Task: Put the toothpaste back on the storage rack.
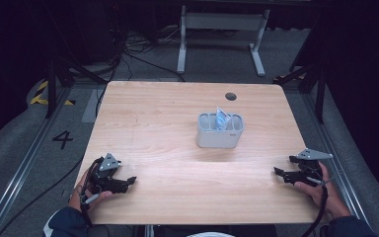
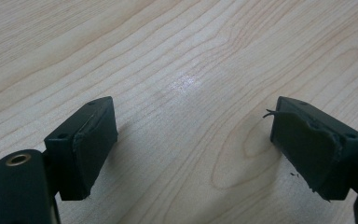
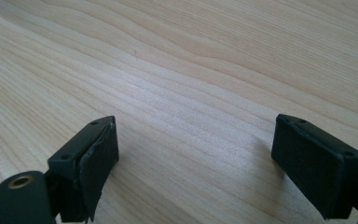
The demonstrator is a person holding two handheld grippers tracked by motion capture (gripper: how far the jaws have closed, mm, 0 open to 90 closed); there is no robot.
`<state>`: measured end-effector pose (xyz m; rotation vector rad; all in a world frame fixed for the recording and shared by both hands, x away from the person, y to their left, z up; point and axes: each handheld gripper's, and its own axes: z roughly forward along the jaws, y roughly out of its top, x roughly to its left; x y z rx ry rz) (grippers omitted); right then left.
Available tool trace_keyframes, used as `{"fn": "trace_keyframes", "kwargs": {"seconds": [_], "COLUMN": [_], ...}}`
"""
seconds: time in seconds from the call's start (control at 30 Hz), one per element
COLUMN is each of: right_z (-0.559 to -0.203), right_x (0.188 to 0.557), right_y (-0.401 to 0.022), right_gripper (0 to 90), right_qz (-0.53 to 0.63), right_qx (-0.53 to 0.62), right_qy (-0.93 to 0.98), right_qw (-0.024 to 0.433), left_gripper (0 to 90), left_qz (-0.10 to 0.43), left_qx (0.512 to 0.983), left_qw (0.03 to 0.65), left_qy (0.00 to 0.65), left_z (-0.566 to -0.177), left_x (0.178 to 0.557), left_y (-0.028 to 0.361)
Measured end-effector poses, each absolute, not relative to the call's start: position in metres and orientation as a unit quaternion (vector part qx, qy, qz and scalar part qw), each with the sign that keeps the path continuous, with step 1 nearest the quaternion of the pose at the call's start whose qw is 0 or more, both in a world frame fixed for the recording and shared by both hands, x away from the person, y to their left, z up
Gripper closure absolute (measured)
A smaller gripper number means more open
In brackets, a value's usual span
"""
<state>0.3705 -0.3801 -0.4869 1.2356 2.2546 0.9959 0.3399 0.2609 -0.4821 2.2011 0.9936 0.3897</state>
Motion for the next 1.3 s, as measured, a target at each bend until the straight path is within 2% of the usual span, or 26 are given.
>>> {"fn": "trace_keyframes", "kwargs": {"seconds": [0.87,1.0,1.3], "right_z": [-0.4869,-0.4869,-0.4869], "right_x": [0.3705,0.3707,0.3707], "right_y": [-0.3796,-0.3796,-0.3796], "right_gripper": [14.7,14.7,14.7], "right_qz": [0.356,0.357,0.356], "right_qx": [0.438,0.437,0.437], "right_qy": [0.803,0.804,0.804], "right_qw": [0.189,0.189,0.189], "left_gripper": [14.3,12.2,9.0], "left_qz": [0.146,0.157,0.147], "left_qx": [0.846,0.849,0.846], "left_qw": [0.34,0.335,0.332], "left_qy": [0.383,0.377,0.391], "left_z": [-0.4824,-0.482,-0.4823], "left_x": [0.3403,0.3426,0.3424], "left_y": [0.2606,0.2613,0.2601]}}
